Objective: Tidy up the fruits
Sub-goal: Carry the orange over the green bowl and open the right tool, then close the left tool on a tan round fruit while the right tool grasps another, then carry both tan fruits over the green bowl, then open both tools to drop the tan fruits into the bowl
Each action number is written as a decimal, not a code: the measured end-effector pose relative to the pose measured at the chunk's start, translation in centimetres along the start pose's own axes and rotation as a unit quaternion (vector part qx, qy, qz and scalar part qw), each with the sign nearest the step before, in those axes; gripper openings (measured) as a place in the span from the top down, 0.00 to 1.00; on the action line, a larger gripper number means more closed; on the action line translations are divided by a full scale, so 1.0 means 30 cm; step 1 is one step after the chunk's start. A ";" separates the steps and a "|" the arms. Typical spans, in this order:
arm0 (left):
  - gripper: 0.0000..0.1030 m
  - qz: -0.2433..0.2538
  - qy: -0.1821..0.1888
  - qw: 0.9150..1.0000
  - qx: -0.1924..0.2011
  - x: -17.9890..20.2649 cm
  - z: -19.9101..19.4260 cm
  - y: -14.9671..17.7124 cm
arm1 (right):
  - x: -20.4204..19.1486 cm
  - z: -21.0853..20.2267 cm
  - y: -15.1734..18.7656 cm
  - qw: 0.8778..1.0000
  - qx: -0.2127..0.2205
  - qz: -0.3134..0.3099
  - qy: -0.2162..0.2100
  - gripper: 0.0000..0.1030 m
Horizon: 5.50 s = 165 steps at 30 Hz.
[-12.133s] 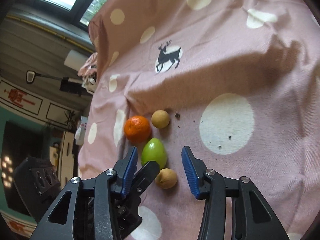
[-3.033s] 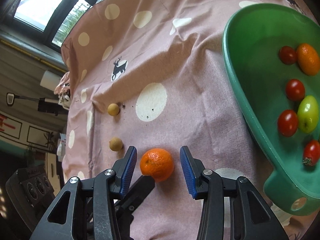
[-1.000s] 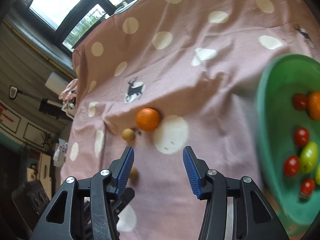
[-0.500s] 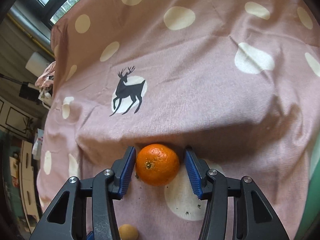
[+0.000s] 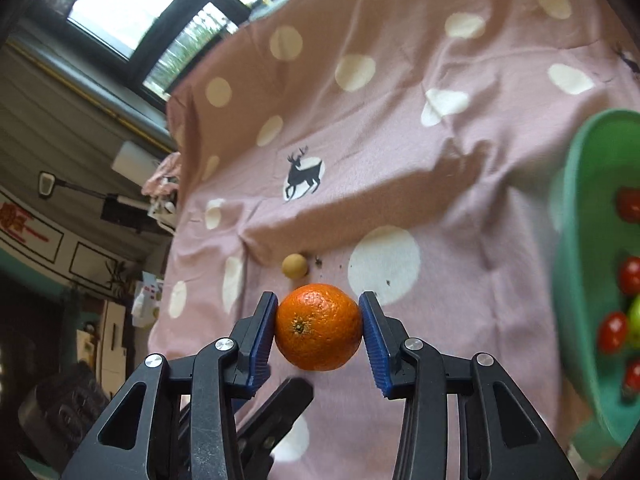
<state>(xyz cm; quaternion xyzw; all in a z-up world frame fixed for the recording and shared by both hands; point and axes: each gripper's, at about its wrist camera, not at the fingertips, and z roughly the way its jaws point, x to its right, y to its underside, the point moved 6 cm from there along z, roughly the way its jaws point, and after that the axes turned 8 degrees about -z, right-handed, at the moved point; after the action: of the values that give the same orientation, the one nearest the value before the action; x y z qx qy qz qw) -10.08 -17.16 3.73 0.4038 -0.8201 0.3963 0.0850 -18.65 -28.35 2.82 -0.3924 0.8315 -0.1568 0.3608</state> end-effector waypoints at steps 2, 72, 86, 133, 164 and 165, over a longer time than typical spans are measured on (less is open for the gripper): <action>0.54 0.021 0.006 1.000 0.004 0.047 -0.006 0.021 | 0.021 -0.083 0.020 1.000 0.027 0.000 0.013 0.57; 0.74 -0.135 -0.103 0.985 0.026 -0.334 -0.026 -0.097 | -0.125 0.307 -0.056 0.991 -0.050 -0.107 0.058 0.47; 0.74 -0.136 -0.105 0.984 0.037 -0.352 -0.064 -0.110 | -0.122 0.493 -0.053 0.987 -0.070 -0.119 0.077 0.67; 0.74 0.118 0.029 0.992 -0.012 0.464 0.117 0.019 | 0.348 -0.445 0.029 0.972 0.181 0.062 0.134 0.72; 0.16 0.139 0.041 0.988 -0.044 0.574 0.211 0.053 | 0.557 -0.530 0.087 0.953 0.173 0.122 0.218 0.48; 0.15 0.139 0.039 0.989 -0.040 0.568 0.202 0.048 | 0.554 -0.535 0.086 0.952 0.176 0.119 0.219 0.47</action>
<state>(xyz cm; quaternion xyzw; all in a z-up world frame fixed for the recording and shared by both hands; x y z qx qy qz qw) -21.28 -31.14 6.67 0.2665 -0.8793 0.3871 0.0772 -38.83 -39.78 4.59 -0.1765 0.8900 -0.3386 0.2490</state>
